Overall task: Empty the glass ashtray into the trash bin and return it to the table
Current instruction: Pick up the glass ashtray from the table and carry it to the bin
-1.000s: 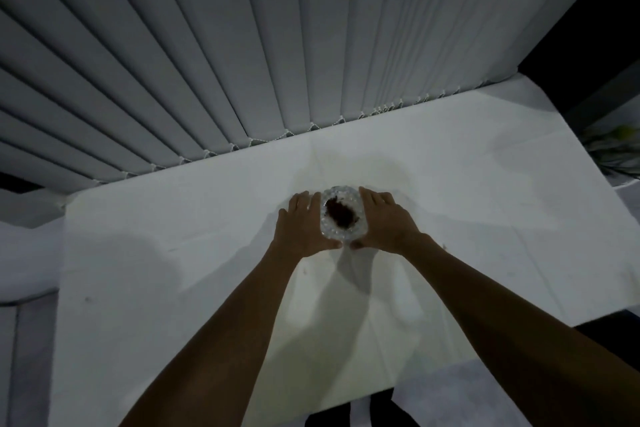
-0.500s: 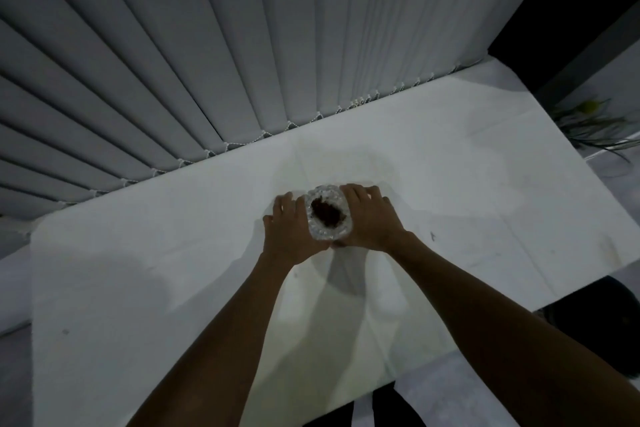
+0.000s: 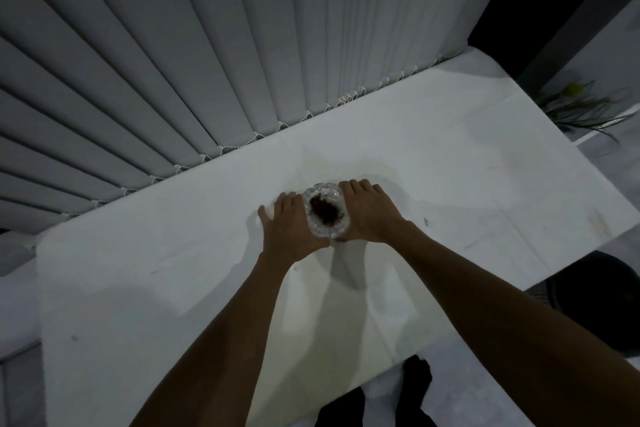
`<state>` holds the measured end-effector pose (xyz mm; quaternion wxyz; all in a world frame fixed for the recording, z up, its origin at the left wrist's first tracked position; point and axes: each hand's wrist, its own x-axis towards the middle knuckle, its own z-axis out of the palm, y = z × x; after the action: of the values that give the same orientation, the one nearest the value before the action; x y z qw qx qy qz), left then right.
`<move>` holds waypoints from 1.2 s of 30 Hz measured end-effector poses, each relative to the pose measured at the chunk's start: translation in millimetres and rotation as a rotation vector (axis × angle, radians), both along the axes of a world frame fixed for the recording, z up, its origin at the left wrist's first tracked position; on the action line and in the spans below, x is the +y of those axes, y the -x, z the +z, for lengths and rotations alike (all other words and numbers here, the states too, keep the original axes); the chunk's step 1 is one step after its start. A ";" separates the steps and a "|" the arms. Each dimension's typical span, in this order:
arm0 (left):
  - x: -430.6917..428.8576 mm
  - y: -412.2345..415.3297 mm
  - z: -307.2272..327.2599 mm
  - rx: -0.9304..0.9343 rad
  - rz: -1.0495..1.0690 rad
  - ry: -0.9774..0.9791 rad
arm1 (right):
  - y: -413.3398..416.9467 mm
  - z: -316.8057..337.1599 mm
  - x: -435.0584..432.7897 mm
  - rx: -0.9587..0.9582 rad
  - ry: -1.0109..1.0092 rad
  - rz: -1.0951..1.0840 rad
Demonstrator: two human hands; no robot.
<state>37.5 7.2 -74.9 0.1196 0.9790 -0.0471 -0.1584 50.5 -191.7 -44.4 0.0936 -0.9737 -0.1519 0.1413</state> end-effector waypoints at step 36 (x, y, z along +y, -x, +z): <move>-438.7 159.8 136.7 -0.022 -0.629 0.128 | 291.3 112.3 -425.5 -0.168 -0.197 -0.568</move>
<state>-122.2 -431.5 61.8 0.1255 0.9085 -0.3585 -0.1740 -240.8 -617.2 67.9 0.2105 -0.9717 0.1061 0.0131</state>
